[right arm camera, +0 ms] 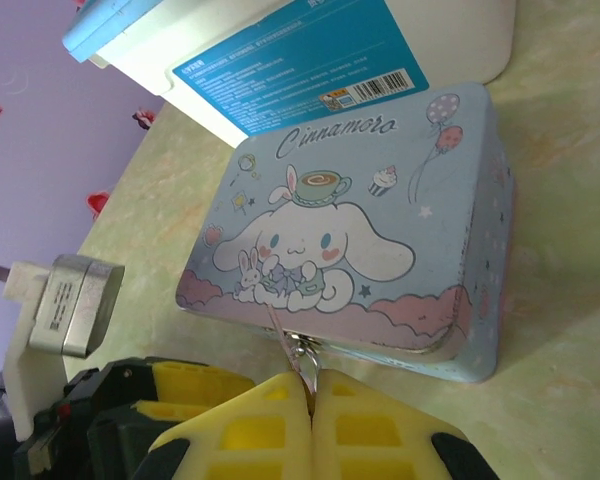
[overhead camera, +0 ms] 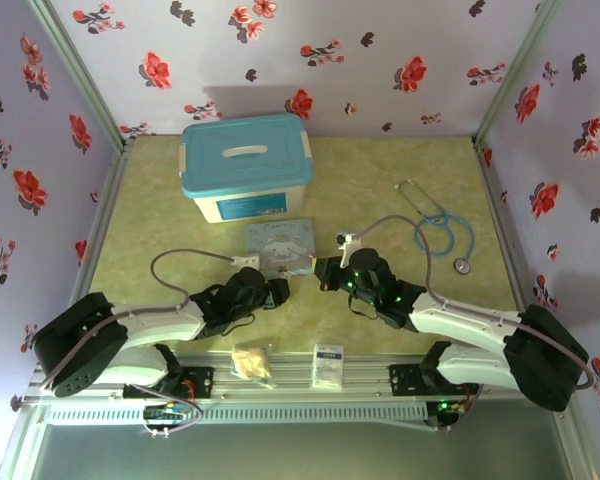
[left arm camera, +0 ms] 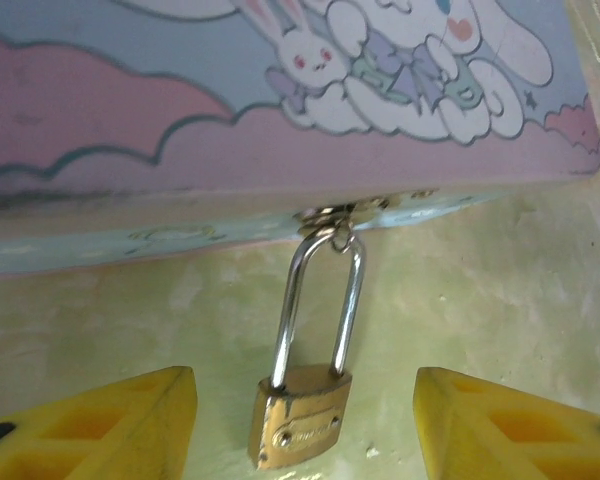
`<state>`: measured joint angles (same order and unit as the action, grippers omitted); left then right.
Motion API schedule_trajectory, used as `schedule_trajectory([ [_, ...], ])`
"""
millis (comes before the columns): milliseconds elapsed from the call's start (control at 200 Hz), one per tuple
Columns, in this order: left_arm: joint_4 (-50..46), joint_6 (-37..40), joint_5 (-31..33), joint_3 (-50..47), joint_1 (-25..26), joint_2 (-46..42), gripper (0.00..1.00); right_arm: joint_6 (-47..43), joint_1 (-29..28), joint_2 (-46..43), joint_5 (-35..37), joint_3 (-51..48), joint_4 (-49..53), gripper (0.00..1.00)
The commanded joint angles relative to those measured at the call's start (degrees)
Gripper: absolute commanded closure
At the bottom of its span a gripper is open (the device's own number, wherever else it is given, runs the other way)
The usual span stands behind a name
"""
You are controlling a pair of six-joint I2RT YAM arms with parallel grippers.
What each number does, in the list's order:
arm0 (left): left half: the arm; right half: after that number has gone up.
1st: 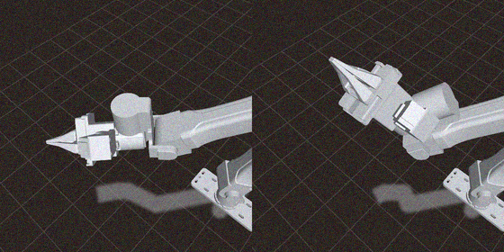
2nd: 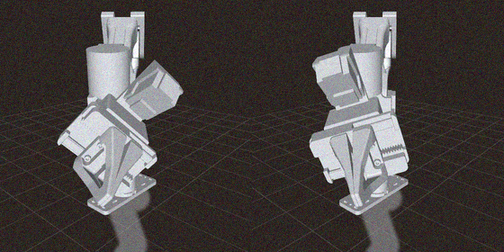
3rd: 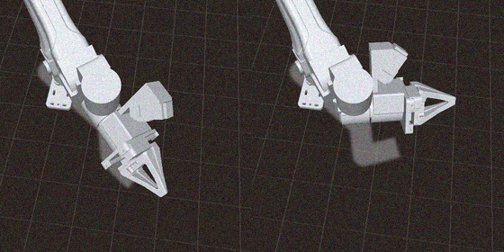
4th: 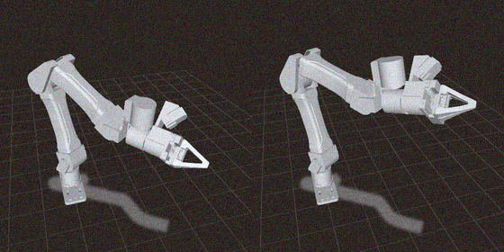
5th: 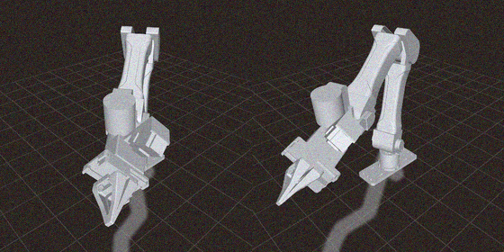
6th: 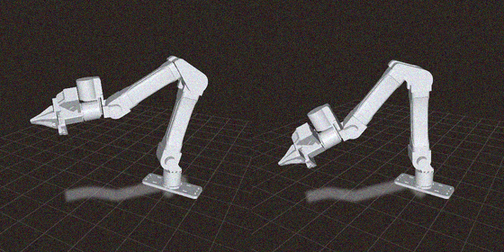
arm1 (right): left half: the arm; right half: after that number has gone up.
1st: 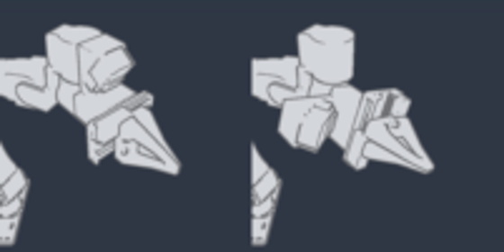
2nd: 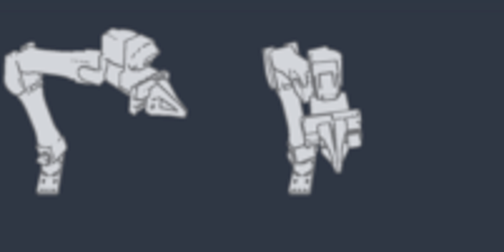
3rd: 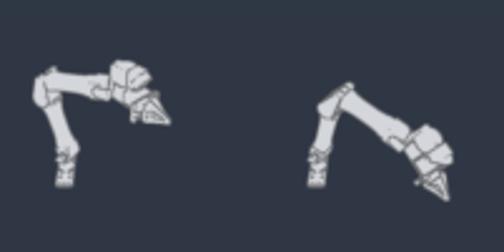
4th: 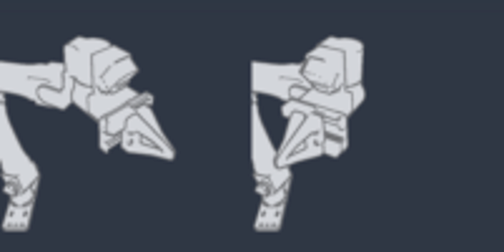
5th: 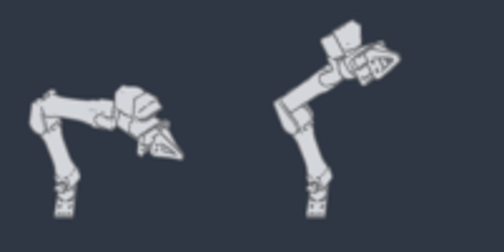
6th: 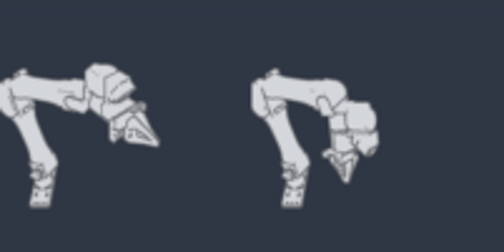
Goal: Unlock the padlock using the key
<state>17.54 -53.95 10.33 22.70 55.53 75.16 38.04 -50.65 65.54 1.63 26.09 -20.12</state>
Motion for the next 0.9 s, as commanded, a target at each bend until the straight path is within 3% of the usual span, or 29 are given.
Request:
schedule_trajectory([
  [0, 1.2, -1.4, 0.0, 2.5, 0.7, 2.4, 0.41, 0.1, -0.4, -1.5, 1.9, -0.7, 0.4, 1.0],
  [425, 6.8, -3.6, -1.4, 4.1, 1.7, 11.3, 0.43, 0.3, -0.4, -2.3, 2.5, -0.7, 2.1, 1.0],
  [520, 8.6, -4.5, -1.7, 4.0, 2.1, 13.1, 0.51, 0.3, -0.5, -2.3, 2.5, -0.7, 2.6, 1.0],
  [685, 10.2, -4.4, -1.7, 4.0, 2.2, 14.0, 0.74, 1.3, -0.5, -2.4, 2.6, -1.2, 2.6, 1.0],
  [895, 8.6, -3.9, -0.7, 5.0, 2.2, 13.4, 0.86, 4.1, -0.4, 0.4, -0.1, -2.3, 2.7, 1.0],
])
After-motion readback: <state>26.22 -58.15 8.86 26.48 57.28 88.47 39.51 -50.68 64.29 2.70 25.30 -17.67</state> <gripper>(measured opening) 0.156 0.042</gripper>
